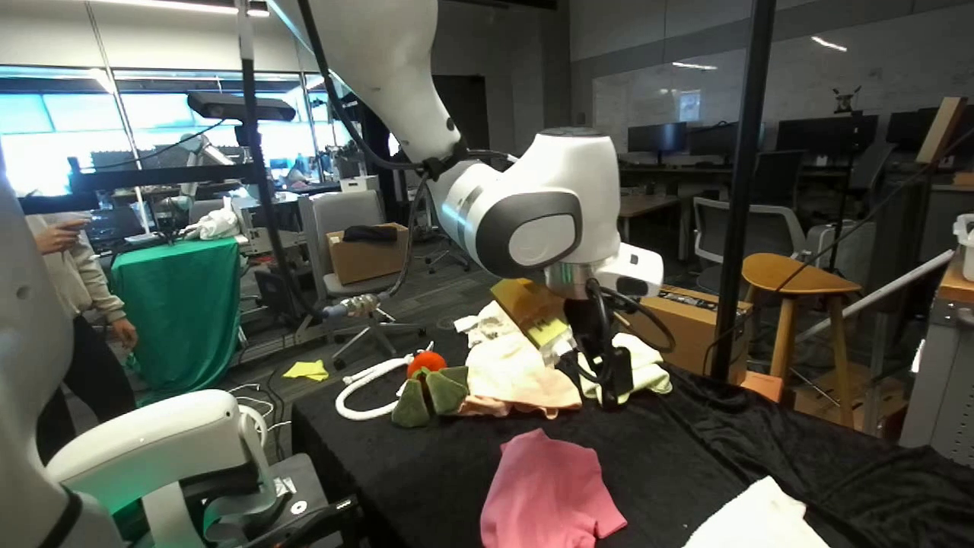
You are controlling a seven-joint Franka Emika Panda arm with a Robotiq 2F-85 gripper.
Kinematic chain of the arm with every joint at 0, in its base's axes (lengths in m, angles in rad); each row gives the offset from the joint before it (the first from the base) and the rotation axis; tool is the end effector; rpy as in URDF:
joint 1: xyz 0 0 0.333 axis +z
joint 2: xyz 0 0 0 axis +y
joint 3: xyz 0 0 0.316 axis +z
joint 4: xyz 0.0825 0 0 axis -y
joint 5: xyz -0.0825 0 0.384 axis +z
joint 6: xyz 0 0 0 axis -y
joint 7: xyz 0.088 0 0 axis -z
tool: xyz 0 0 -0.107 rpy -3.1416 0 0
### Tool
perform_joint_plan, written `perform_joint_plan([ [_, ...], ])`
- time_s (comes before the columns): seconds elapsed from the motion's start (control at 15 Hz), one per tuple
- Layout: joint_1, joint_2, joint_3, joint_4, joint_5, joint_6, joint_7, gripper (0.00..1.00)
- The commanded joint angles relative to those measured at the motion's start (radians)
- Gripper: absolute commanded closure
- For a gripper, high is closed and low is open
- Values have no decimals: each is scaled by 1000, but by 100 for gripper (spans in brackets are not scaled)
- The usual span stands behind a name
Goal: Move all the clothes, the orange object and put together on the left side of the table
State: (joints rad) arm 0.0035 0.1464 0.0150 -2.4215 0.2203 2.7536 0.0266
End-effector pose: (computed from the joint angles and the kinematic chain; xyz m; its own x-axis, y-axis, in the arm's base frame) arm 0.5109 0.0006 0.2664 0.9628 -0.2109 0.1688 -0.1913 -0.9735 -0.1253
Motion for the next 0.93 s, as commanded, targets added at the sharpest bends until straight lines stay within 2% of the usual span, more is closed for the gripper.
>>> perform_joint_plan([
  [0.0, -72, 21, -64, 29, -32, 8, -31, 0],
  [0.33, -170, 119, -117, 171, 0, -54, -67, 0],
  [0.87, -312, 260, -114, 375, 60, -209, -171, 0],
])
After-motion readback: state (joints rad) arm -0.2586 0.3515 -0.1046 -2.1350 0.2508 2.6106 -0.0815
